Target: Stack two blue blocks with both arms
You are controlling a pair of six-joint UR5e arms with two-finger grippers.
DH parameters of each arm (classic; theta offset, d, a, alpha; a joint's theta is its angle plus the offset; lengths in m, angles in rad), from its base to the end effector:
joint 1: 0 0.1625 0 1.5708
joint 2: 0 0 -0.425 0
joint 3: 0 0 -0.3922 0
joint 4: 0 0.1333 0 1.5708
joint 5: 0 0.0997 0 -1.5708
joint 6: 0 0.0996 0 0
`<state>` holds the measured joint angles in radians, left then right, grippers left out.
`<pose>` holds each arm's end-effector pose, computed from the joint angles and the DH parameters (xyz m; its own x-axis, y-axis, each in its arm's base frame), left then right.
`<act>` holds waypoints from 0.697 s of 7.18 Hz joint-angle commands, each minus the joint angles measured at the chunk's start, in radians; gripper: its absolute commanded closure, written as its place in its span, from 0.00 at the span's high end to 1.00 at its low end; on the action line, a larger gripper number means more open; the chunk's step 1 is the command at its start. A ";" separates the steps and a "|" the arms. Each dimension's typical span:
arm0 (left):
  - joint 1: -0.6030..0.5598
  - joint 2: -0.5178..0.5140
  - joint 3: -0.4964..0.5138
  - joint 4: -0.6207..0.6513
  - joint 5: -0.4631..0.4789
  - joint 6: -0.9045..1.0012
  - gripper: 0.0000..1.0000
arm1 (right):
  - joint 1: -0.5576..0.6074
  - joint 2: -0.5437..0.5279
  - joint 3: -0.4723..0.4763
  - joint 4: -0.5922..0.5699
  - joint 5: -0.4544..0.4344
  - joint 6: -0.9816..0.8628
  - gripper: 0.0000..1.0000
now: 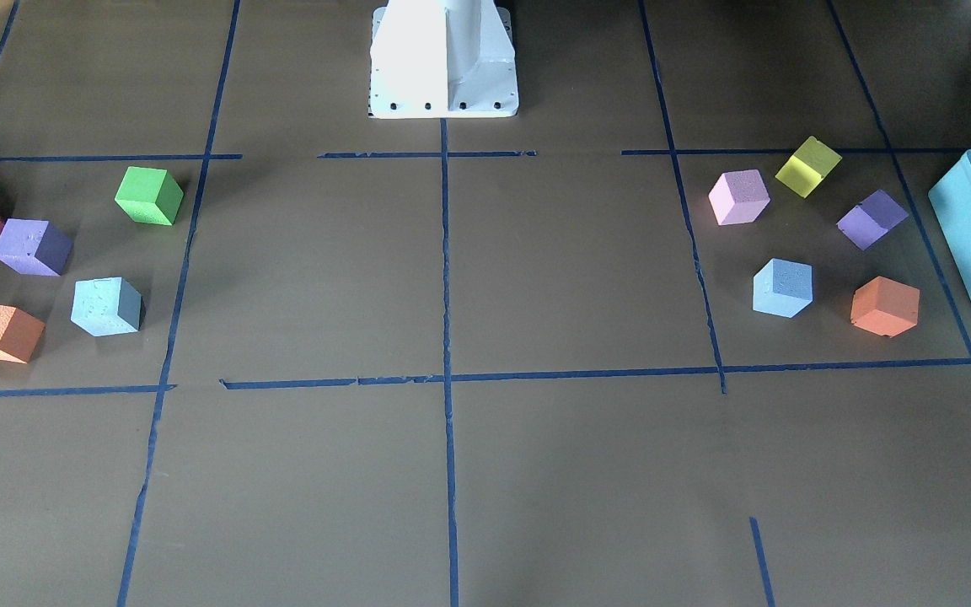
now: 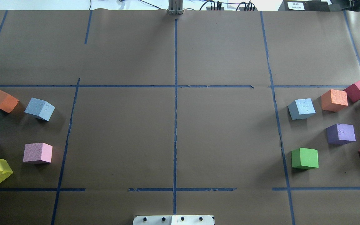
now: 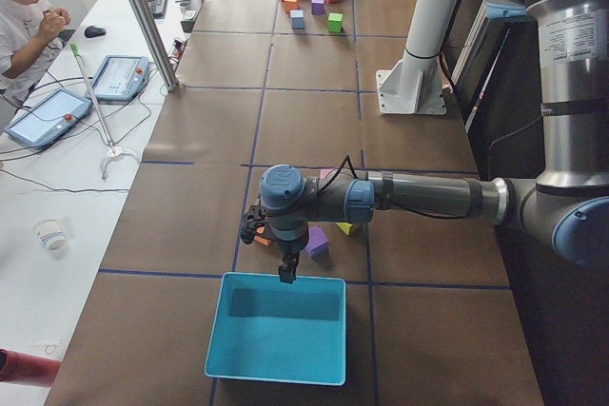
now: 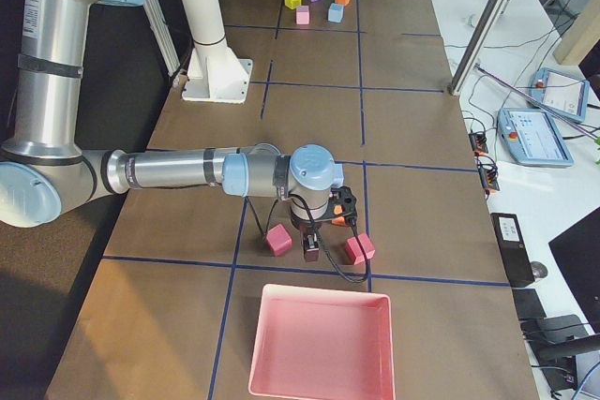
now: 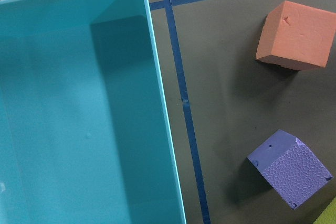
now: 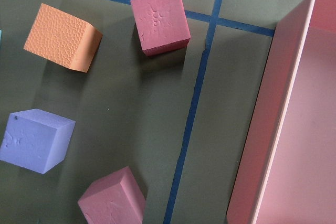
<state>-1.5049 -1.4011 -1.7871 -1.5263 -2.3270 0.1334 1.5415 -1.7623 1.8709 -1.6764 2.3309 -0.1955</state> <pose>-0.0372 -0.4232 0.6354 0.7106 0.1816 -0.6798 -0.1618 0.9824 0.0934 0.0527 -0.4106 0.6091 0.7049 -0.2170 0.6753 0.1695 0.9760 0.1368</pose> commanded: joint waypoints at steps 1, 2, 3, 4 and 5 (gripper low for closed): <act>0.003 -0.007 0.005 0.002 0.005 -0.001 1.00 | -0.030 0.013 0.014 0.000 0.005 0.016 1.00; 0.003 -0.004 0.005 0.002 0.000 -0.001 1.00 | -0.073 0.055 0.014 0.000 0.030 0.113 1.00; 0.003 -0.002 0.009 0.002 0.002 -0.001 1.00 | -0.171 0.149 0.014 0.001 0.025 0.240 1.00; 0.003 -0.002 0.011 -0.005 0.003 -0.001 1.00 | -0.237 0.212 0.013 0.010 0.016 0.302 1.00; 0.003 -0.002 0.009 -0.005 0.002 -0.001 1.00 | -0.294 0.233 0.007 0.103 0.011 0.353 1.00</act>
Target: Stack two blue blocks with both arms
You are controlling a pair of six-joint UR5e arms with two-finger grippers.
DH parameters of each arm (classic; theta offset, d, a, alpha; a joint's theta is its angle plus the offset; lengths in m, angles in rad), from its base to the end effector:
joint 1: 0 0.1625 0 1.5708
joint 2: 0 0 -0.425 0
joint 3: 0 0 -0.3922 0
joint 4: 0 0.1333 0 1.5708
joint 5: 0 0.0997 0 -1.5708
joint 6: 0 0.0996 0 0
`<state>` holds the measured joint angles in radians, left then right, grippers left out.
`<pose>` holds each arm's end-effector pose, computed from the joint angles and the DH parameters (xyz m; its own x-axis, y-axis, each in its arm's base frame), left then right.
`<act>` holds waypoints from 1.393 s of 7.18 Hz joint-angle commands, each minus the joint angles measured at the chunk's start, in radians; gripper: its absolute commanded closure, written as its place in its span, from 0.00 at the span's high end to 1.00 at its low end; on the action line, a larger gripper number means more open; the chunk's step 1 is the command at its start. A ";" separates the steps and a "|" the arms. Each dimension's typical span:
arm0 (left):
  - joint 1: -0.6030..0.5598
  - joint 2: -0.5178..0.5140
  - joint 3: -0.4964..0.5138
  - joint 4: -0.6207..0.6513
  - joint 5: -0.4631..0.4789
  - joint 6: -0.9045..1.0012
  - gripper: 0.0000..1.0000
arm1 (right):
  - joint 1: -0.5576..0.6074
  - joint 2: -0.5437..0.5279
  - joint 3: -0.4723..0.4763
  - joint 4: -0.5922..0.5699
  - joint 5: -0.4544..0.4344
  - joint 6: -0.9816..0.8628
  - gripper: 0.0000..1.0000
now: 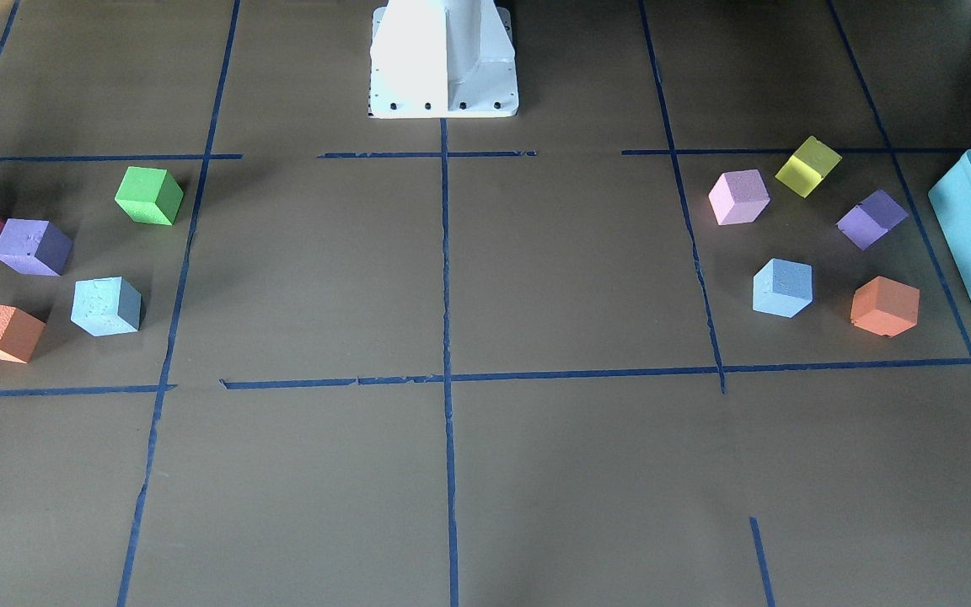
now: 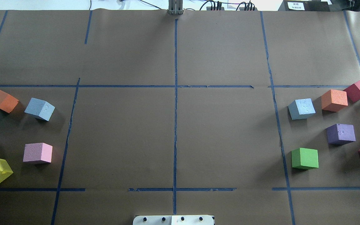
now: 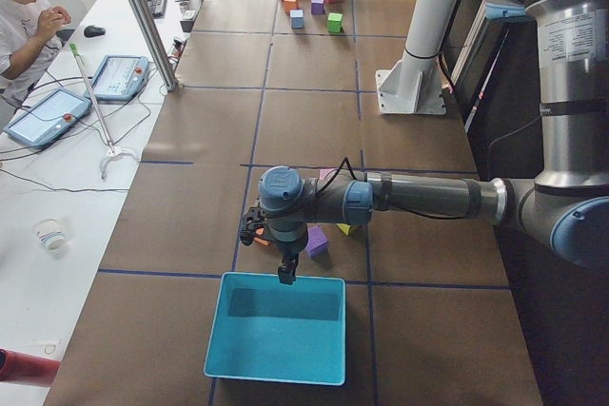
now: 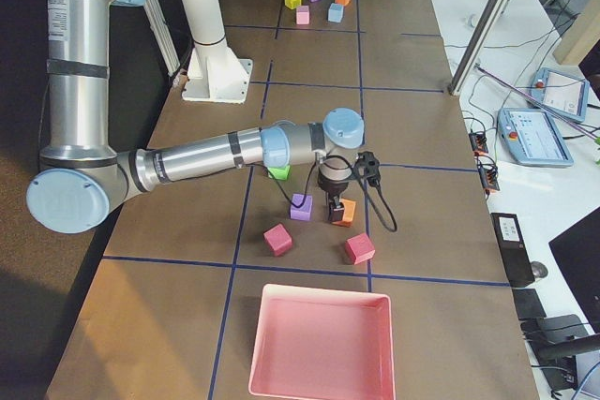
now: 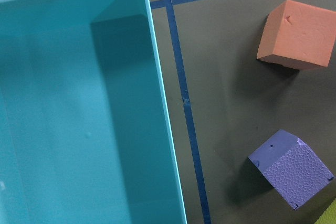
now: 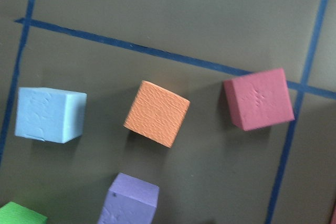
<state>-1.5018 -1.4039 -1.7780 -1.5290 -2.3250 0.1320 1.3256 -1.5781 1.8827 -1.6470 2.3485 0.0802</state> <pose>-0.0359 -0.4244 0.6385 0.7118 0.1801 -0.6789 -0.1641 0.9825 0.0886 -0.0560 -0.4851 0.5164 0.6695 -0.2503 0.6994 0.1834 0.9681 0.1709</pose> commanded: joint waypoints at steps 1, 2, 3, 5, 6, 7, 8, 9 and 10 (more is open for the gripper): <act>0.000 0.002 -0.009 0.000 -0.002 0.000 1.00 | -0.173 0.053 -0.034 0.242 -0.074 0.239 1.00; 0.000 0.002 -0.011 0.000 -0.002 -0.002 1.00 | -0.275 0.053 -0.074 0.392 -0.159 0.409 1.00; 0.000 0.002 -0.011 -0.002 -0.002 -0.002 1.00 | -0.354 0.058 -0.085 0.442 -0.231 0.503 1.00; 0.000 0.002 -0.012 -0.002 -0.002 0.000 1.00 | -0.387 0.061 -0.120 0.443 -0.249 0.509 1.00; 0.000 0.002 -0.012 -0.002 -0.002 0.000 1.00 | -0.388 0.067 -0.138 0.443 -0.248 0.509 1.00; 0.000 0.002 -0.012 -0.003 -0.002 -0.002 1.00 | -0.397 0.069 -0.154 0.443 -0.248 0.509 1.00; 0.000 0.002 -0.012 -0.003 -0.002 0.000 1.00 | -0.404 0.069 -0.152 0.443 -0.248 0.510 1.00; 0.000 0.002 -0.012 -0.003 -0.002 0.000 1.00 | -0.404 0.073 -0.143 0.443 -0.247 0.518 1.00; 0.000 0.002 -0.012 -0.003 -0.002 0.000 1.00 | -0.404 0.078 -0.145 0.443 -0.245 0.518 1.00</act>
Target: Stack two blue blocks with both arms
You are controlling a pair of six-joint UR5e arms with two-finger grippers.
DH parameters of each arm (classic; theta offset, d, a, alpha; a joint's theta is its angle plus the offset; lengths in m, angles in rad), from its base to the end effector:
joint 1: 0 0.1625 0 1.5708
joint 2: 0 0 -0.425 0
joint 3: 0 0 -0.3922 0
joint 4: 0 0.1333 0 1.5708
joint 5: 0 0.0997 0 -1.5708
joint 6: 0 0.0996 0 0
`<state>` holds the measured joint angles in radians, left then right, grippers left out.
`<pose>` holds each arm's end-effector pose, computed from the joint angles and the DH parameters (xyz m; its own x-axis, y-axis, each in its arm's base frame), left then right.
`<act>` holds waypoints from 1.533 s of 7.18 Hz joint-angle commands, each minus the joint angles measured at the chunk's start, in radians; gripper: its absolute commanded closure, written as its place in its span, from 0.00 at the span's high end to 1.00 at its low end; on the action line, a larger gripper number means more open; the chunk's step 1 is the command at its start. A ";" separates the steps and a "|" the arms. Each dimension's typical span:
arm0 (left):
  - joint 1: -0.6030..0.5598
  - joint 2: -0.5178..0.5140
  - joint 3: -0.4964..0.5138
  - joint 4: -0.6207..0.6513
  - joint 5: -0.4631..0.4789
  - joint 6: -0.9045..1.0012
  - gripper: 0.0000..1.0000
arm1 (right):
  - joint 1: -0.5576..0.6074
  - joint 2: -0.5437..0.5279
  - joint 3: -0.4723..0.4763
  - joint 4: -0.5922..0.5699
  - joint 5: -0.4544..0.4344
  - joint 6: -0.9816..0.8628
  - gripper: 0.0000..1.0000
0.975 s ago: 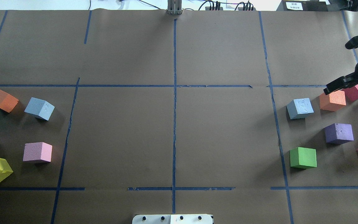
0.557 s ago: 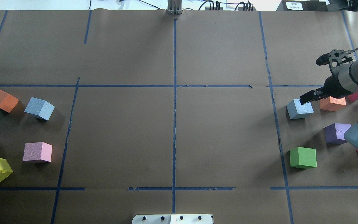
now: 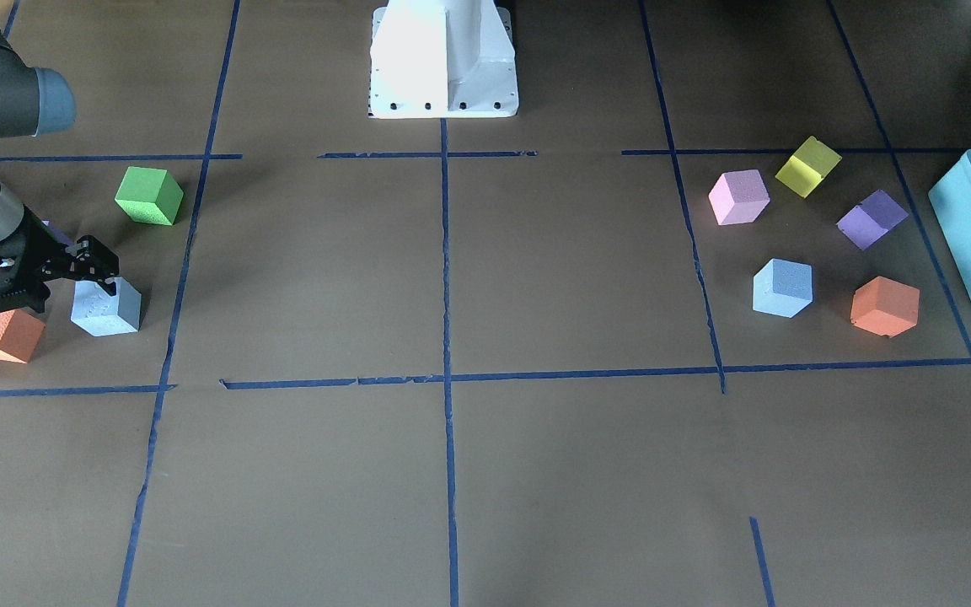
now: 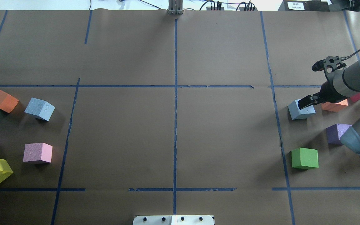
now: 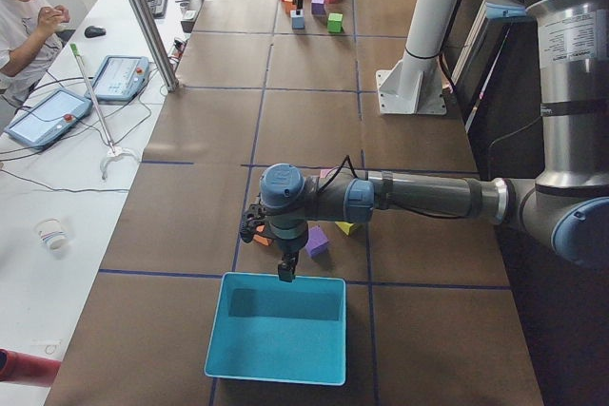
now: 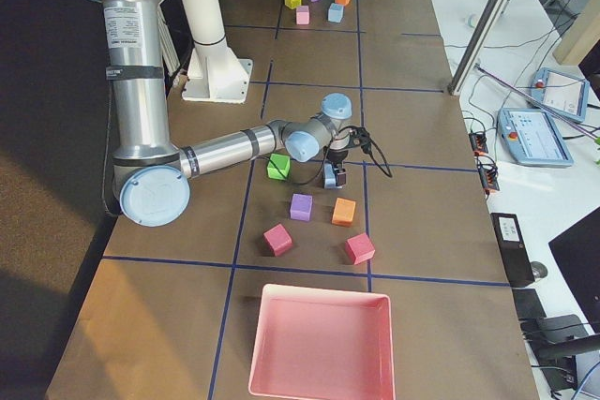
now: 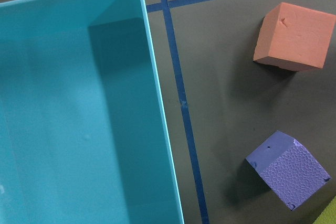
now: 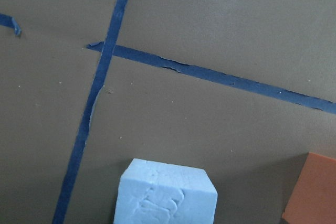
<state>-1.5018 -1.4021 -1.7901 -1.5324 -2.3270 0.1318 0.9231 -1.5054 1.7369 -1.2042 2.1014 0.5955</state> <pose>-0.0358 -0.4244 0.6329 0.7098 0.1891 -0.6786 -0.1636 0.9812 0.1023 -0.2599 -0.4809 0.5115 0.7068 -0.2493 0.6621 0.1234 0.9650 0.2316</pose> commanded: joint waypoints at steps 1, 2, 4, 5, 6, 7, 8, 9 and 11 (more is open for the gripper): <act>0.000 0.000 0.003 0.000 0.000 0.000 1.00 | -0.007 0.008 -0.007 0.000 0.002 0.012 1.00; 0.000 0.000 0.003 0.001 0.000 -0.001 1.00 | -0.009 0.010 -0.007 -0.001 0.002 0.012 1.00; 0.000 0.000 0.005 0.001 0.000 0.000 1.00 | -0.024 0.010 -0.010 -0.001 -0.001 0.010 1.00; 0.000 0.000 0.005 0.001 0.000 0.000 1.00 | -0.032 0.010 -0.029 0.000 -0.001 0.010 1.00; 0.000 0.000 0.006 0.000 0.000 0.000 1.00 | -0.046 0.013 -0.060 0.000 -0.003 0.009 0.99; 0.000 0.000 0.008 0.000 0.000 0.000 1.00 | -0.055 0.033 -0.092 0.000 -0.003 0.009 0.99; 0.000 0.000 0.009 0.000 0.000 0.000 1.00 | -0.061 0.046 -0.103 0.000 -0.003 0.010 0.94; 0.000 0.000 0.009 0.000 0.000 0.000 1.00 | -0.063 0.047 -0.103 0.000 -0.001 0.009 0.75; 0.000 0.000 0.014 0.000 0.000 0.000 1.00 | -0.063 0.047 -0.094 0.000 -0.001 0.018 0.14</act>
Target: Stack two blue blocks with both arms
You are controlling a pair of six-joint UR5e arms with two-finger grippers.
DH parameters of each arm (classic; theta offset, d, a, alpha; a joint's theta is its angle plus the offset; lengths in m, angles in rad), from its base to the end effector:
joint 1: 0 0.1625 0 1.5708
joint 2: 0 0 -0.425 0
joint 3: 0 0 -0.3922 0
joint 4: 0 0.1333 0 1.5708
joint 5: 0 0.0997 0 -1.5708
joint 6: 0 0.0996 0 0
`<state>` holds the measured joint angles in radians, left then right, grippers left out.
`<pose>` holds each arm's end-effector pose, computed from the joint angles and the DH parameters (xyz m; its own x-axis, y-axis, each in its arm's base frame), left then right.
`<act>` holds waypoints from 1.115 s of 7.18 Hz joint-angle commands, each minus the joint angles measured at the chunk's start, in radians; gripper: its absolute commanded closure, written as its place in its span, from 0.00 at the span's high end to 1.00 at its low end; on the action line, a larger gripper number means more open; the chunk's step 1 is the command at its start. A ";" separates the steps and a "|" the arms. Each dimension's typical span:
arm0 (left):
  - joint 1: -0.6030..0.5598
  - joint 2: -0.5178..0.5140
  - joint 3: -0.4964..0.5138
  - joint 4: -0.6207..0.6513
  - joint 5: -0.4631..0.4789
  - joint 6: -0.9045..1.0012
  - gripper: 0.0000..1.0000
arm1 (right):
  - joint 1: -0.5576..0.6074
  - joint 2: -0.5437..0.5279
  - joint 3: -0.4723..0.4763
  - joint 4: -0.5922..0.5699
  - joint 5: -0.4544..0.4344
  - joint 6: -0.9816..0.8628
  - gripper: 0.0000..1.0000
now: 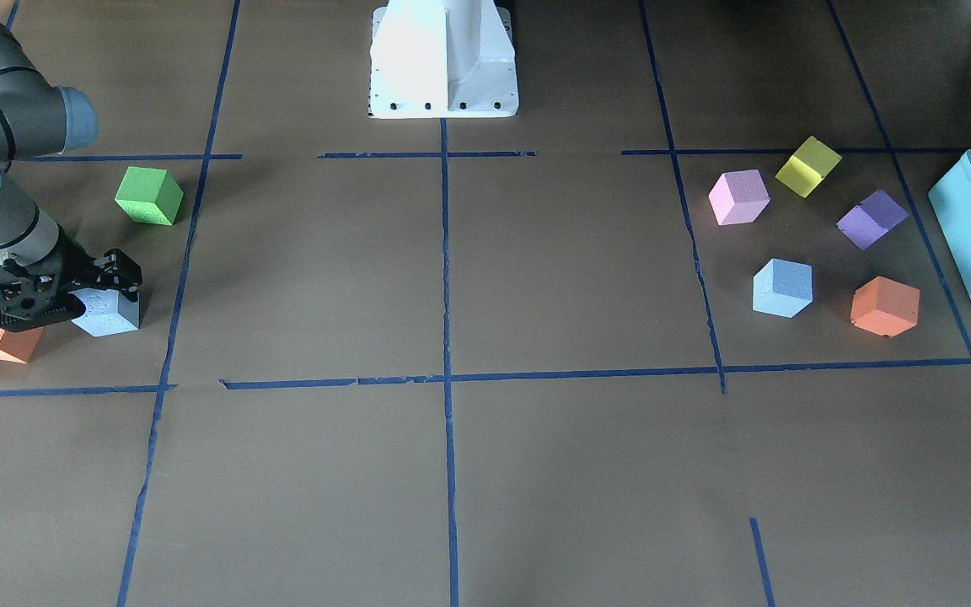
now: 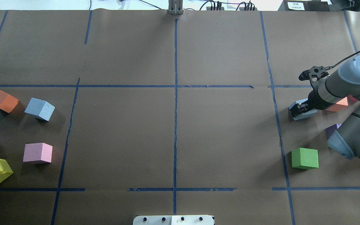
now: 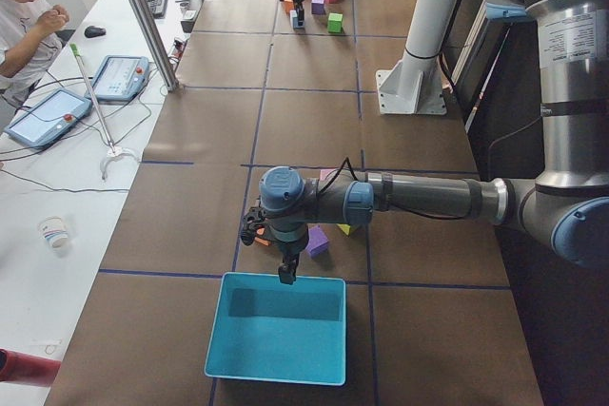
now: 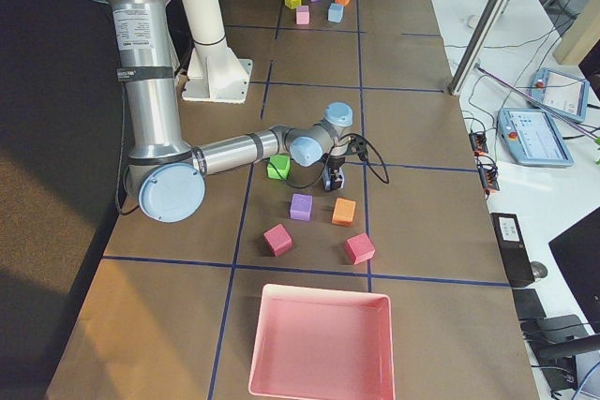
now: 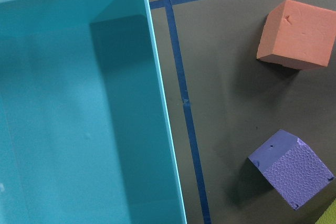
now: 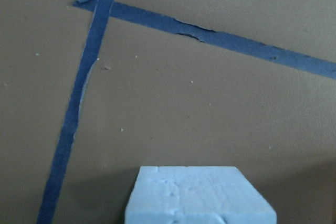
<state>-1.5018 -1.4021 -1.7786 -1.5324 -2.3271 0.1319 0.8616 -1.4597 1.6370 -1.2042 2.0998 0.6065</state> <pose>-0.0358 -0.4238 0.6385 0.7102 0.1814 -0.6802 -0.1638 0.9823 0.0910 -0.3036 -0.4813 0.5377 0.7162 -0.2546 0.6498 0.1814 0.9670 0.1790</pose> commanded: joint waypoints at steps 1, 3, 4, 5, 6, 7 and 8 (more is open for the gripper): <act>0.000 0.000 0.002 0.000 0.000 0.000 1.00 | -0.001 0.004 0.020 0.000 0.005 0.009 0.03; 0.000 0.000 0.002 0.000 0.000 0.000 1.00 | -0.033 0.202 0.027 -0.137 0.014 0.129 0.02; 0.000 0.000 0.002 0.000 0.000 0.000 1.00 | -0.089 0.355 0.018 -0.263 -0.006 0.233 0.00; 0.000 0.000 0.002 -0.002 0.000 -0.002 1.00 | -0.136 0.510 -0.049 -0.314 -0.047 0.362 0.00; 0.000 0.000 -0.001 -0.002 -0.002 0.000 1.00 | -0.204 0.659 -0.169 -0.311 -0.117 0.483 0.00; 0.000 -0.002 0.001 -0.002 -0.002 0.000 1.00 | -0.254 0.791 -0.309 -0.308 -0.160 0.569 0.00; 0.000 0.000 0.002 -0.002 -0.002 0.000 1.00 | -0.288 0.864 -0.392 -0.307 -0.176 0.608 0.00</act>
<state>-1.5018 -1.4026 -1.7777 -1.5339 -2.3284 0.1318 0.6263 -0.7193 1.3700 -1.5097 1.9594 1.1367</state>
